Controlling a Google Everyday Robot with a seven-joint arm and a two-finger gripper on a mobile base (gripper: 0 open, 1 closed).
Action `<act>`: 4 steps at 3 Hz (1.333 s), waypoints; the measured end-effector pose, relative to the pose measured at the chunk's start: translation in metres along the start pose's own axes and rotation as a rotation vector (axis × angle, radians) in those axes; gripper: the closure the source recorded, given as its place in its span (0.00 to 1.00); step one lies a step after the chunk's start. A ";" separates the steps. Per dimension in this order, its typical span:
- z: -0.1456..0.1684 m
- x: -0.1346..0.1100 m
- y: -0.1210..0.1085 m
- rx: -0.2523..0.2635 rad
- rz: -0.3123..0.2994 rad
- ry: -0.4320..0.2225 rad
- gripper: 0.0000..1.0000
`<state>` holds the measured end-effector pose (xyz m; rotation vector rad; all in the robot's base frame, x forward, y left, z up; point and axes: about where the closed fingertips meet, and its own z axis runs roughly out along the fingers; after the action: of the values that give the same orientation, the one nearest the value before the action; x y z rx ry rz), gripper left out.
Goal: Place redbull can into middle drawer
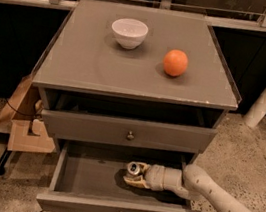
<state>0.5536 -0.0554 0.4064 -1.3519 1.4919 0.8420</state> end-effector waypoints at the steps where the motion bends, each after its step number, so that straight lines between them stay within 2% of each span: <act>1: 0.000 0.000 0.000 0.000 0.000 0.000 0.58; 3: 0.000 0.000 0.000 0.000 0.000 0.000 0.11; 4: 0.000 0.000 0.000 0.000 0.000 0.000 0.00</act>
Offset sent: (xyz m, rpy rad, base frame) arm 0.0000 0.0000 0.0000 0.0000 0.0000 0.0000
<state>0.5536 -0.0552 0.4063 -1.3520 1.4918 0.8423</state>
